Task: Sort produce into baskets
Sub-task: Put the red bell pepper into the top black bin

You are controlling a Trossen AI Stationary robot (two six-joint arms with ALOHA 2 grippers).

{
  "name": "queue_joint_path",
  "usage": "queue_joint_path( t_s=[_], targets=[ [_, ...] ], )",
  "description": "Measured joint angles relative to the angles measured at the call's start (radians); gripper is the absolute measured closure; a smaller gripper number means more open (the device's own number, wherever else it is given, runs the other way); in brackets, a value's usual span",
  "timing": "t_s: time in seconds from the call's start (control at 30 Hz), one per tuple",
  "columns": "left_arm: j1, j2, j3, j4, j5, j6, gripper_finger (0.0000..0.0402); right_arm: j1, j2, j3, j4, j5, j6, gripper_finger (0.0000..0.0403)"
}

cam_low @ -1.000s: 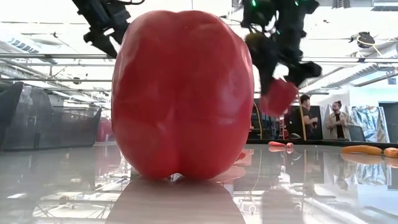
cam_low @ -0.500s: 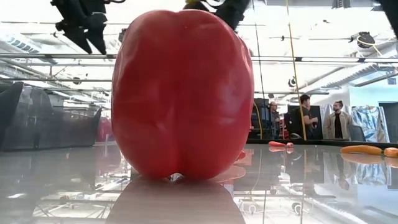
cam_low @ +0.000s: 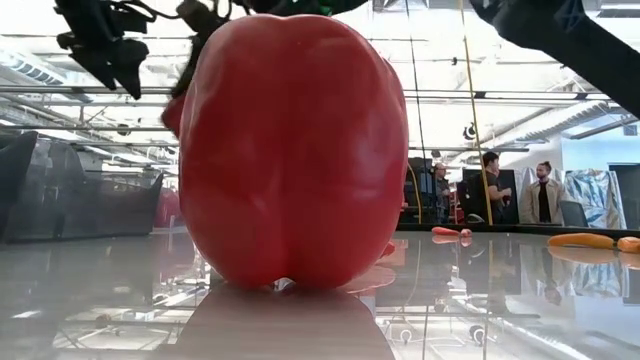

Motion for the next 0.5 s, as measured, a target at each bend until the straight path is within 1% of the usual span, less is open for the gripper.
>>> queue_joint_path(
  t_s=[0.13, 0.23, 0.4, 0.5],
  targets=[
    [0.035, -0.033, -0.004, 0.001, 0.012, 0.017, 0.0022, 0.018, 0.042, 0.000, 0.164, 0.001, -0.057, 0.0114],
    [0.052, -0.046, -0.004, 0.001, 0.042, 0.017, 0.0022, 0.029, 0.071, 0.000, 0.279, 0.001, -0.095, 0.0113],
    [0.068, -0.051, -0.004, 0.001, 0.078, 0.015, 0.0022, 0.031, 0.113, 0.001, 0.353, 0.006, -0.108, 0.0113],
    [0.071, -0.051, -0.004, 0.002, 0.087, 0.015, 0.0022, 0.032, 0.147, 0.000, 0.400, 0.010, -0.177, 0.0113]
  ],
)
